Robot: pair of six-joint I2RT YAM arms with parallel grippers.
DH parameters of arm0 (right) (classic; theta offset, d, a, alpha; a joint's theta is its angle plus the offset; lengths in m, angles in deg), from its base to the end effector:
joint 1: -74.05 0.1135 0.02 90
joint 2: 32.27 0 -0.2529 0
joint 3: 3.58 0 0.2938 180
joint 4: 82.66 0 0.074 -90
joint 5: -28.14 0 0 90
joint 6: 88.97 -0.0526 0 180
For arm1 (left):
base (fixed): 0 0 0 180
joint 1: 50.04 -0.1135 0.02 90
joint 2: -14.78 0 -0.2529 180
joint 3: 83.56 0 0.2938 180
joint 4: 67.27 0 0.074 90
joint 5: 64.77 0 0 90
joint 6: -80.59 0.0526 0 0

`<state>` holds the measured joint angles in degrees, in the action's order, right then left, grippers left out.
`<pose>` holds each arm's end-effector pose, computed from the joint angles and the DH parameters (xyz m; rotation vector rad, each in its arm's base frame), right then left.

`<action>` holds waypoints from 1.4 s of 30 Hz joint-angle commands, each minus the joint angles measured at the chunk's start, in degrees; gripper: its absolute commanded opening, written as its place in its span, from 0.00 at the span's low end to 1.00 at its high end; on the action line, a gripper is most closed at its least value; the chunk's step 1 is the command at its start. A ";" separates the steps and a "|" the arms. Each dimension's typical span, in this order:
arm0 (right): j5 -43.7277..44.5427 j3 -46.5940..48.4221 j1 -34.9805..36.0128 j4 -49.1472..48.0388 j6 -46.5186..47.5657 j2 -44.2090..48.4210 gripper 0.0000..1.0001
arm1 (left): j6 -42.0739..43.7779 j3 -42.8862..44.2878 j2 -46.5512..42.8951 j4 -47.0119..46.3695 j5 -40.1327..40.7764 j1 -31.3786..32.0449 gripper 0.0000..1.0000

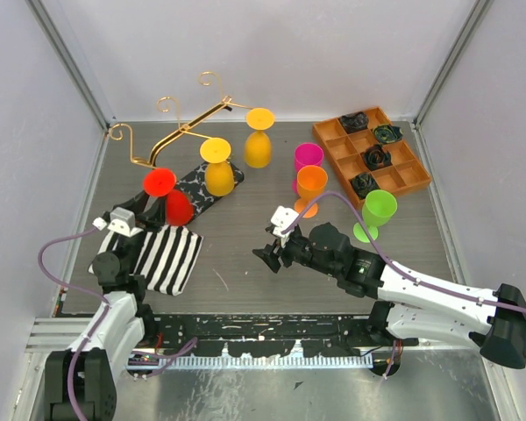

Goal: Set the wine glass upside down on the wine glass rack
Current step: Turn the wine glass upside down at the wine rack, then adjust the wine rack at the center of the board.

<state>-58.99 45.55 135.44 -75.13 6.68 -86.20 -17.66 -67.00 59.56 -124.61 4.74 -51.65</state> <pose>0.1400 0.2511 0.2663 -0.9814 1.5485 0.6492 0.2075 -0.0126 0.2127 0.2322 1.0772 -0.2939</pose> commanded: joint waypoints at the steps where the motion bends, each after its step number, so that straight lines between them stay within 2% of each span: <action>1: -0.41 1.37 0.06 -2.26 -0.49 0.57 0.67 | -2.36 0.33 -3.07 0.95 0.42 -0.06 0.48; 4: -0.41 1.49 0.05 -2.27 0.11 0.26 0.67 | -4.25 0.23 -7.96 6.40 0.28 -0.07 0.49; 12: -0.56 1.71 0.04 -2.47 0.83 0.08 0.68 | -6.85 2.17 -25.05 29.77 5.19 0.02 0.53; 21: -0.90 1.56 0.07 -2.58 0.38 0.18 0.68 | -11.01 4.43 -27.34 40.61 2.88 0.07 0.52; 28: -0.34 1.22 0.05 -2.49 0.67 0.77 0.68 | -15.39 8.60 -35.64 58.17 11.17 0.03 0.54; 32: -0.07 1.18 0.00 -2.40 0.83 0.65 0.68 | -15.29 11.96 -40.32 70.20 14.87 0.02 0.59; 35: 0.68 1.22 0.07 -1.98 0.02 0.68 0.68 | -16.28 14.14 -43.18 78.07 21.05 0.01 0.65; 38: 2.97 1.48 0.09 -1.24 -2.27 1.00 0.69 | -18.45 15.88 -43.51 83.26 27.83 0.03 0.67; 42: 5.14 1.74 0.05 0.02 -5.32 0.90 0.70 | -25.39 17.52 -39.14 87.94 35.97 0.02 0.68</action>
<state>-57.06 45.55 135.44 -75.04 5.09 -86.29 -36.09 -52.05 17.07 -46.34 29.65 -51.62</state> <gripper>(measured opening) 0.701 0.670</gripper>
